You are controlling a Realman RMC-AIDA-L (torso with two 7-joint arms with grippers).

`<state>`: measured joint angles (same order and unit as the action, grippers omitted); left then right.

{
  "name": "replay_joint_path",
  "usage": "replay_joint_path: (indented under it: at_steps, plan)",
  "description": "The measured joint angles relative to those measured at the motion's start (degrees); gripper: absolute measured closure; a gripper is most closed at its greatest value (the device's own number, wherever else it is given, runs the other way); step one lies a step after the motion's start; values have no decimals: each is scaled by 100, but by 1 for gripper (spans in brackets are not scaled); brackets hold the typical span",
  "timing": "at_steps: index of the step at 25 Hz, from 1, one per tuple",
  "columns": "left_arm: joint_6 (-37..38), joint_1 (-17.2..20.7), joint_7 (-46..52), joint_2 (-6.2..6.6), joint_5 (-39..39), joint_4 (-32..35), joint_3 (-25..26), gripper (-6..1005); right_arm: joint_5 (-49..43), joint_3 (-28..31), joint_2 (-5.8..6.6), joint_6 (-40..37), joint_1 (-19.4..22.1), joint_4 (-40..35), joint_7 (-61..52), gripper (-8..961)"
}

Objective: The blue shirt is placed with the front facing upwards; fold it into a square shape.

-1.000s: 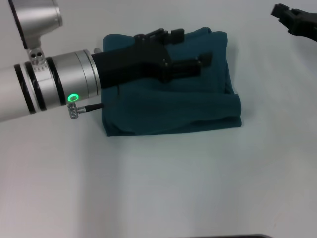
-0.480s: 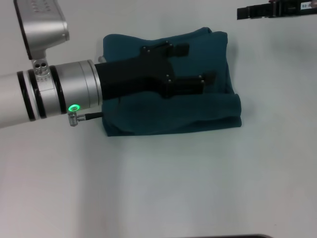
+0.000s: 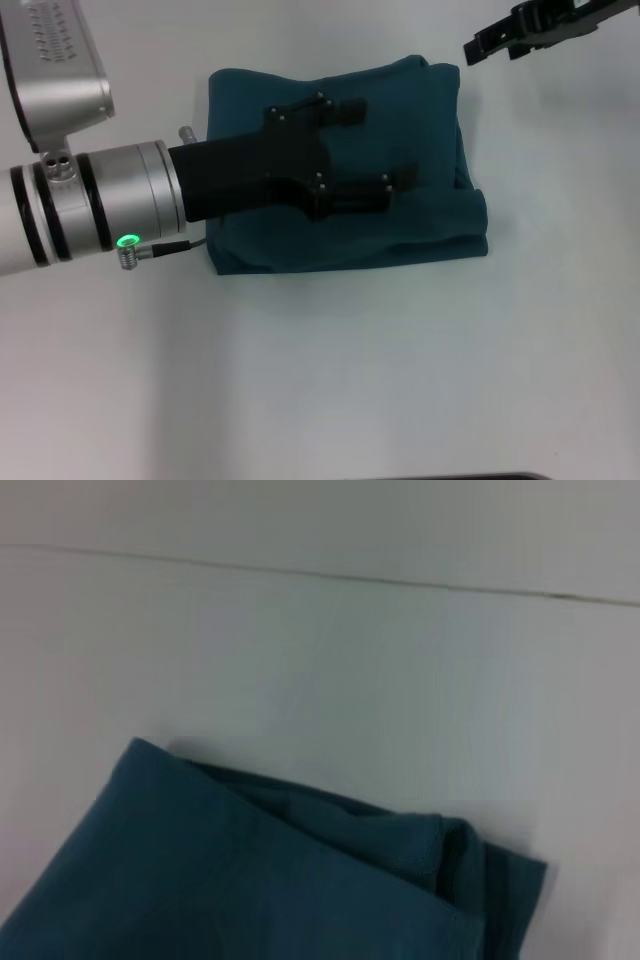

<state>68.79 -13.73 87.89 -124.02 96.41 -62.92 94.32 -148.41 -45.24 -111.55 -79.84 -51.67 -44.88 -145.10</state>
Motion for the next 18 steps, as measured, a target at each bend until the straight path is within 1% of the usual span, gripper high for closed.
replay_joint_path:
  at_steps: [5, 11, 15, 18]
  plan:
    - [20, 3, -13, 1, 0, 9, -40, 48, -114, -212, -198, 235, -119, 62, -160, 221]
    - [94, 11, -16, -4, 0, 16, -46, 48, -107, -410, -340, 674, -205, 331, -346, 226]
    - [165, 33, -17, -8, -3, 20, -46, 48, -180, -416, -398, 726, -176, 297, -434, 228]
    - [171, 37, -22, -8, -5, 27, -46, 48, -186, -411, -378, 739, -117, 273, -497, 228]
